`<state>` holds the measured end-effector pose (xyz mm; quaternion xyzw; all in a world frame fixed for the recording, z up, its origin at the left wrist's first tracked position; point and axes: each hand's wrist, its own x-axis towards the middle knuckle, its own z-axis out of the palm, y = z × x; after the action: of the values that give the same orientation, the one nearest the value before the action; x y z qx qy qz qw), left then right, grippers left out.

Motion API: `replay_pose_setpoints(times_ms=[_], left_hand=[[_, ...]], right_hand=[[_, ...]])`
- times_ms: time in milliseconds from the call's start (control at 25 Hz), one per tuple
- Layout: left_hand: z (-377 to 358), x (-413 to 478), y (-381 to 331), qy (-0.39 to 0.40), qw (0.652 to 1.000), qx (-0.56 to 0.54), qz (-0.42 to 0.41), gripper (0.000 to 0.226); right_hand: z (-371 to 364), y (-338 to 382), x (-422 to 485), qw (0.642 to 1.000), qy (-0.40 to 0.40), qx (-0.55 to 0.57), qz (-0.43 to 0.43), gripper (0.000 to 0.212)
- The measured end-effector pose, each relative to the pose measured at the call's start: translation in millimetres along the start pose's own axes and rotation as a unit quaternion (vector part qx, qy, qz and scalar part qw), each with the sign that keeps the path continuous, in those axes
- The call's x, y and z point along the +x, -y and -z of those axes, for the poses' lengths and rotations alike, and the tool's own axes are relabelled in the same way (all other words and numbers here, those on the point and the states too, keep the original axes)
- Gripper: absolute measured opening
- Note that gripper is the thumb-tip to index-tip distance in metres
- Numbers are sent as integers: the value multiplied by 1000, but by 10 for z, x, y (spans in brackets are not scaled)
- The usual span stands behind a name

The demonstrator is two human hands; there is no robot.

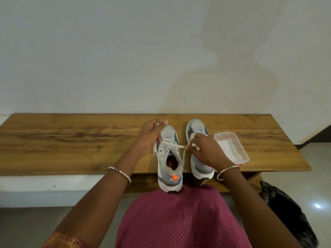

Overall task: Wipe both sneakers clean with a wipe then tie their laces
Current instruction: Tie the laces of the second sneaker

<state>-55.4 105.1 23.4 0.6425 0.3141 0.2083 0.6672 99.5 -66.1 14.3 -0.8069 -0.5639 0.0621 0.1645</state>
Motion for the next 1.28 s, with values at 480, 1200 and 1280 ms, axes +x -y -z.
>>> replay_pose_setpoints(times_ms=[480,1200,1280], left_hand=[[143,79,333,65,889,444,-90,15],[-244,154,950,-111,934,286,-182,25],[-273,117,1009,-117,889,377,-232,20]], right_hand=[[-291,165,81,751,-121,610,-222,19],[-893,300,12,974,-98,79,-191,30],[-913,340,37,963,-111,94,-226,30]])
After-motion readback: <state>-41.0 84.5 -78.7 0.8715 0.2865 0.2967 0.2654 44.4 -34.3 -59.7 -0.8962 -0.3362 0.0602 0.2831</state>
